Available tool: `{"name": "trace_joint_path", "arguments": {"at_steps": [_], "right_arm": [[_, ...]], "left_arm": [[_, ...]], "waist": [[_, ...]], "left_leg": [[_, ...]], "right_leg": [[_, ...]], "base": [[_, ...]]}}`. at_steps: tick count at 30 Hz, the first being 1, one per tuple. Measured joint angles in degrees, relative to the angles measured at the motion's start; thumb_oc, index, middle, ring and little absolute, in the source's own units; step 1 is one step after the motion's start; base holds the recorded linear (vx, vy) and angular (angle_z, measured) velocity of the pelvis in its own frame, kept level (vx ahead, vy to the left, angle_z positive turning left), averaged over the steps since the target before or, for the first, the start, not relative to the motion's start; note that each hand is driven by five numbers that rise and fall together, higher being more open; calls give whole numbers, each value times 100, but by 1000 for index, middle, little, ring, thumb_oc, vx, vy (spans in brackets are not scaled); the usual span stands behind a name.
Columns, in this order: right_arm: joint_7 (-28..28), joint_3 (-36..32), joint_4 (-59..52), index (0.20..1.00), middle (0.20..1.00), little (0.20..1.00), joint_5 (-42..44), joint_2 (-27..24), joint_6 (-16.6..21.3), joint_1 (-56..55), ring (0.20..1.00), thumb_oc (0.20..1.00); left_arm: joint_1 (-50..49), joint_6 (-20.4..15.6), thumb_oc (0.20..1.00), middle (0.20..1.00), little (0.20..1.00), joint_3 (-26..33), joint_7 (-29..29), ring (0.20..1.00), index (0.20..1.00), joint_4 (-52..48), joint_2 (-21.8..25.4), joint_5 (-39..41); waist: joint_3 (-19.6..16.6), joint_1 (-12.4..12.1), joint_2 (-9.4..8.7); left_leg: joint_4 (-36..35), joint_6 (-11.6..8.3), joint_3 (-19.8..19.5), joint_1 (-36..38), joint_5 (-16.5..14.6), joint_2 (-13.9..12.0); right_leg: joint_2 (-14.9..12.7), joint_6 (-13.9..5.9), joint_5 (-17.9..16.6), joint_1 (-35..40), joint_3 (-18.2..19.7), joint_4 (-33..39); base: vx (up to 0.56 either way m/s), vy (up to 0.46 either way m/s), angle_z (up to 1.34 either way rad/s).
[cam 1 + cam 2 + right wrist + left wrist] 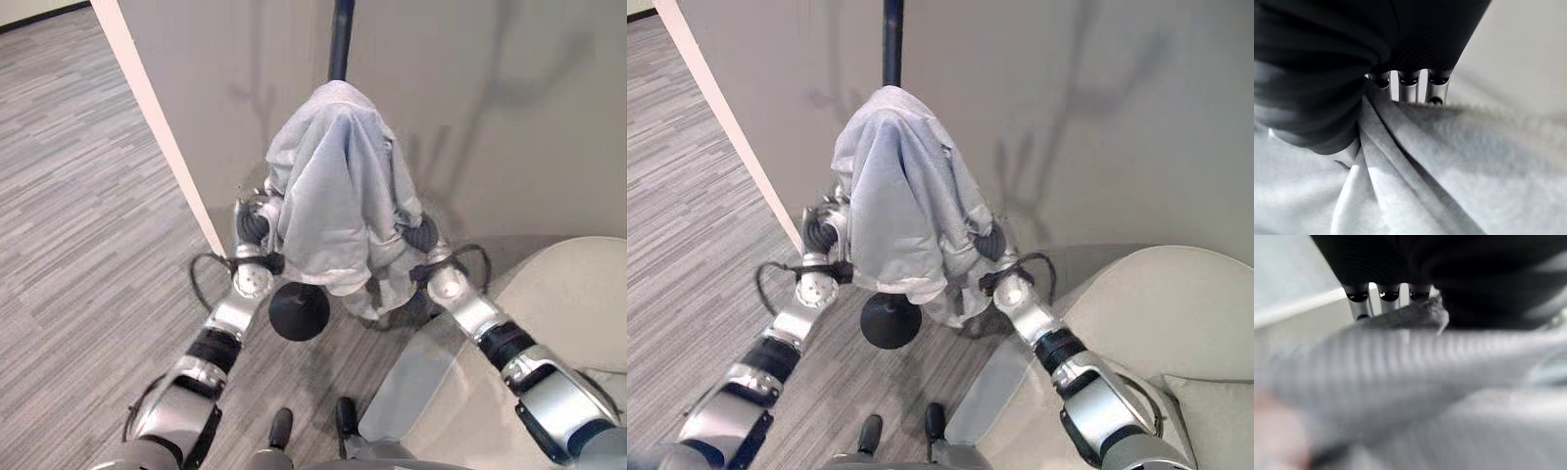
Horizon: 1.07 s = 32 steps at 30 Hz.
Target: Hang the clothes on the sofa on the clothes rack.
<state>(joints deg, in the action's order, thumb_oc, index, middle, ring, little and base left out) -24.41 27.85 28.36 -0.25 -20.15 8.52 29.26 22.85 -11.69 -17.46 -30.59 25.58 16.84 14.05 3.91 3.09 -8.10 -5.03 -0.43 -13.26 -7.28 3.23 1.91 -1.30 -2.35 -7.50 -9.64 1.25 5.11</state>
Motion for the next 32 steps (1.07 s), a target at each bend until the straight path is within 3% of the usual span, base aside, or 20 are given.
{"name": "trace_joint_path", "arguments": {"at_steps": [1, 4, 7, 11, 18, 21, 24, 27, 29, 32], "right_arm": [[159, -76, -514, 1000, 1000, 1000, 387, 130, 110, -451, 1000, 1000], [573, -181, -757, 1000, 1000, 1000, 1092, 157, 263, -816, 1000, 1000], [827, -259, -770, 1000, 1000, 1000, 1401, -56, 356, -1054, 1000, 1000], [994, -792, -944, 1000, 1000, 1000, 1502, -301, 479, -1308, 1000, 1000], [1085, -1426, -1101, 1000, 1000, 1000, 1515, -402, 589, -2009, 1000, 1000], [1305, -1799, -900, 1000, 1000, 1000, 2229, -108, 718, -2590, 1000, 1000], [1682, -2480, 310, 1000, 1000, 1000, 3808, 819, 981, -2820, 1000, 1000], [1951, -2699, 1590, 1000, 1000, 1000, 5116, 1366, 1002, -3030, 1000, 1000], [2036, -2737, 2553, 1000, 1000, 1000, 5578, 1536, 937, -2971, 1000, 1000], [2222, -2712, 3637, 1000, 1000, 1000, 6241, 1655, 532, -2995, 1000, 1000]], "left_arm": [[-533, -112, 1000, 1000, 1000, -7, 257, 1000, 1000, -204, -123, 592], [-1098, -72, 1000, 1000, 1000, -16, 881, 1000, 1000, -195, 33, 1260], [-1731, -104, 1000, 1000, 1000, 237, 1259, 1000, 1000, -21, 133, 1224], [-2161, -105, 1000, 1000, 1000, 1035, 1387, 1000, 1000, 1067, -24, 1235], [-2695, -214, 1000, 1000, 1000, 1851, 1620, 1000, 1000, 1853, -84, 1591], [-2734, -226, 1000, 1000, 1000, 2204, 1932, 1000, 1000, 2720, -186, 1976], [-2660, -185, 1000, 1000, 1000, 2741, 2255, 1000, 1000, 3861, -374, 2695], [-2703, -58, 1000, 1000, 1000, 2715, 2490, 1000, 1000, 4602, -462, 2876], [-2706, -7, 1000, 1000, 1000, 2633, 2609, 1000, 1000, 4980, -485, 2862], [-2801, 95, 1000, 1000, 1000, 2456, 2805, 1000, 1000, 5147, -638, 2851]], "waist": [[37, 1, 56], [71, -26, 119], [55, -32, 187], [31, -79, 269], [-155, -136, 271], [-300, -192, 268], [-481, -181, 205], [-578, -176, 184], [-608, -189, 187], [-656, -204, 225]], "left_leg": [[-1, 67, 51, 81, -49, -1], [-8, 91, 120, 155, -70, -18], [-36, 93, 150, 236, -92, -33], [-36, 110, 194, 410, -115, -44], [-38, 113, 215, 457, -116, -47], [-39, 118, 249, 545, -120, -51], [-38, 119, 290, 562, -120, -56], [-38, 120, 336, 590, -119, -60], [-38, 121, 390, 644, -120, -66], [-38, 131, 439, 692, -126, -70]], "right_leg": [[2, 0, 1, 65, 74, 1], [17, -2, 3, 125, 125, 1], [28, 0, 4, 186, 151, 1], [35, 6, 8, 347, 162, 2], [37, 12, 15, 423, 191, 1], [40, 3, 97, 502, 182, 2], [35, 12, 125, 524, 181, 2], [19, 37, 148, 541, 167, 2], [21, 37, 149, 600, 186, 2], [10, 21, 156, 630, 170, 1]], "base": [[63, 28, -15], [53, 25, -12], [40, 19, -5], [30, 30, -5], [-10, 26, -1], [-41, 57, 0], [-23, 46, 0], [-45, 81, 3], [-41, 51, -7], [-43, 49, -11]]}}
